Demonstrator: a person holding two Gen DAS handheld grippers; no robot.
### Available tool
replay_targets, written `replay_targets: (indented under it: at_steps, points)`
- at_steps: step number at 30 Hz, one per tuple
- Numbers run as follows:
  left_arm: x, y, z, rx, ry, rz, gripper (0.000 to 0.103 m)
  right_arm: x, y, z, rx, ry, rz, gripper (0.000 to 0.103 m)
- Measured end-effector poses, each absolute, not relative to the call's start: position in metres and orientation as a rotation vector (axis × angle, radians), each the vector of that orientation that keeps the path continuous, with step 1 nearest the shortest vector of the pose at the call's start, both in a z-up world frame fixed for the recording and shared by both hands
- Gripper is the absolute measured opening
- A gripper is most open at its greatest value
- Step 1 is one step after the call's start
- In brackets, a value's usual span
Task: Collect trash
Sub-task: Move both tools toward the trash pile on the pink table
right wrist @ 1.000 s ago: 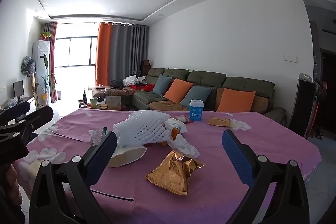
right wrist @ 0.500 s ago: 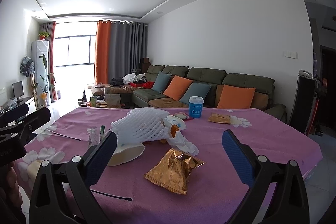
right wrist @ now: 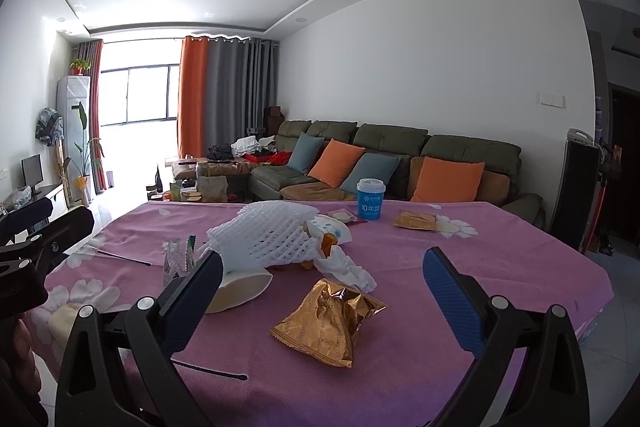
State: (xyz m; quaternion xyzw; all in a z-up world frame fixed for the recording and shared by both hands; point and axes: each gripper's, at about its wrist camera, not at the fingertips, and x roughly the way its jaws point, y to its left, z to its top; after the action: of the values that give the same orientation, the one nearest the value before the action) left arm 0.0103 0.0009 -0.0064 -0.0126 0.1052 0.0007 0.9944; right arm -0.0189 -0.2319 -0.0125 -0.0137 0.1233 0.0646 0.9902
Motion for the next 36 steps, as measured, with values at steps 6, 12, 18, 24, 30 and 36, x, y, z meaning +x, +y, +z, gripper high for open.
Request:
replay_targets:
  at_steps: [6, 12, 18, 24, 30, 36]
  points:
    - [0.0111, 0.0029, -0.0067, -0.031, 0.214, 0.002, 0.097, -0.0178, -0.2311, -0.0130, -0.030, 0.252, 0.130, 0.097]
    - [0.0112, 0.0033, -0.0064, -0.035, 0.212, 0.005, 0.098, -0.0170, -0.2319, -0.0131, -0.028, 0.257, 0.130, 0.097]
    - [0.0112, 0.0036, -0.0063, -0.034, 0.210, 0.006, 0.097, -0.0170, -0.2325, -0.0125, -0.028, 0.255, 0.129, 0.097]
    - [0.0111, 0.0036, -0.0057, -0.037, 0.207, 0.006, 0.097, -0.0170, -0.2332, -0.0123, -0.029, 0.255, 0.128, 0.097]
    - [0.0110, 0.0038, -0.0060, -0.042, 0.207, 0.003, 0.097, -0.0167, -0.2329, -0.0120, -0.030, 0.258, 0.129, 0.097]
    - [0.0112, 0.0053, -0.0053, -0.053, 0.198, 0.001, 0.097, -0.0143, -0.2332, -0.0124, -0.034, 0.264, 0.129, 0.097]
